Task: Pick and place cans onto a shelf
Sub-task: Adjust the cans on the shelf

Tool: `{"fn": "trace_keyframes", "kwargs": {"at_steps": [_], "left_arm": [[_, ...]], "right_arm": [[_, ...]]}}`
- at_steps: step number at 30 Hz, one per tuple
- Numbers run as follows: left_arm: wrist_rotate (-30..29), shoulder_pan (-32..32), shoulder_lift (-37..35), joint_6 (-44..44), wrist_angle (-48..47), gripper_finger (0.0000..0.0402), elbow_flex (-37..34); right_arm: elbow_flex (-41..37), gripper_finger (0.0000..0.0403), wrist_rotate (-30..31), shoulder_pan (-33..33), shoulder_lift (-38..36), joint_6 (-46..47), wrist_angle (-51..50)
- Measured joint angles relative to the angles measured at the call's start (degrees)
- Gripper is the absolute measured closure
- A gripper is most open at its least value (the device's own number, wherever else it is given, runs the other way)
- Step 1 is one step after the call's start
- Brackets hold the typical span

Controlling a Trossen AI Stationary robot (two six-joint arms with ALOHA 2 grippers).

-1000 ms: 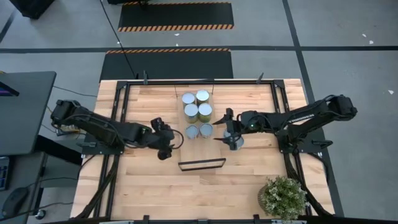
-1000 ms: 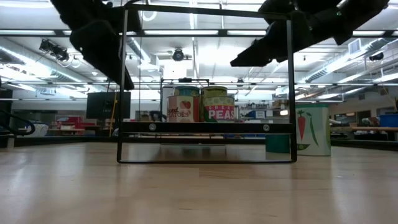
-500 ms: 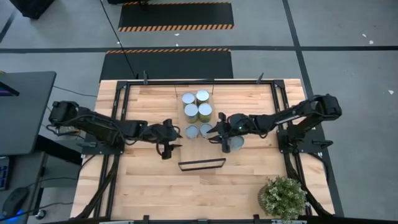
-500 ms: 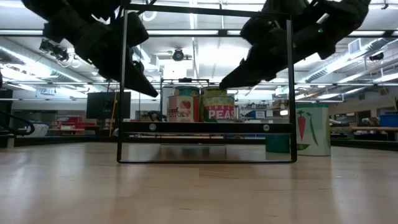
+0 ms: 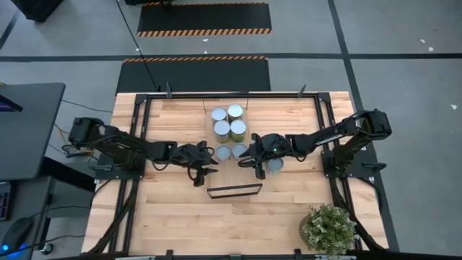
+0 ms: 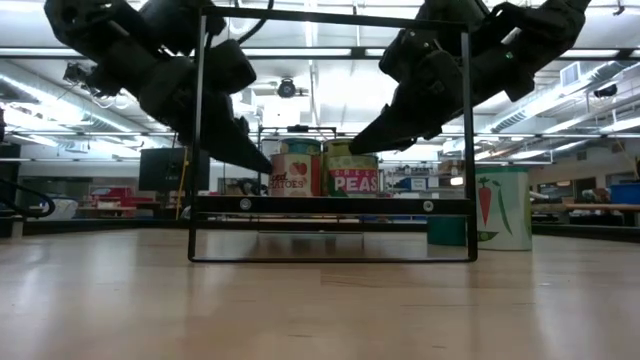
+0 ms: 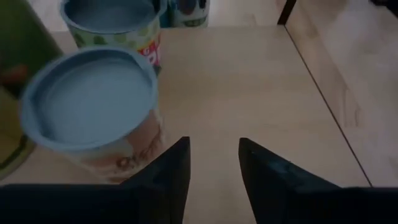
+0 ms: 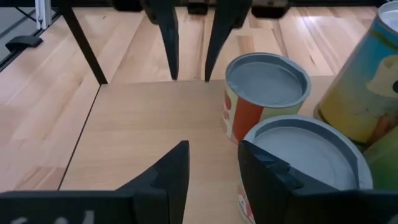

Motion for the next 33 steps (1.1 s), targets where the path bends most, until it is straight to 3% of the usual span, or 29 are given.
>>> {"fn": "trace_keyframes", "kwargs": {"at_steps": [11,20,33], "left_arm": [[-0.7,0.3,3.9,0.1,5.2,0.0260,0.0],[-2.4,2.0,4.4,0.0,5.3,0.0260,0.0],[-5.8,2.6,5.4,0.0,7.3,0.0260,0.0]], "right_arm": [[0.4,0.0257,1.4,0.2,-1.8,-4.4,0.0],[0.8,0.0257,-6.0,1.0,-2.4,-2.8,-4.2],[0.8,0.0257,2.7,-2.0,-2.4,-2.0,-7.3]]}}
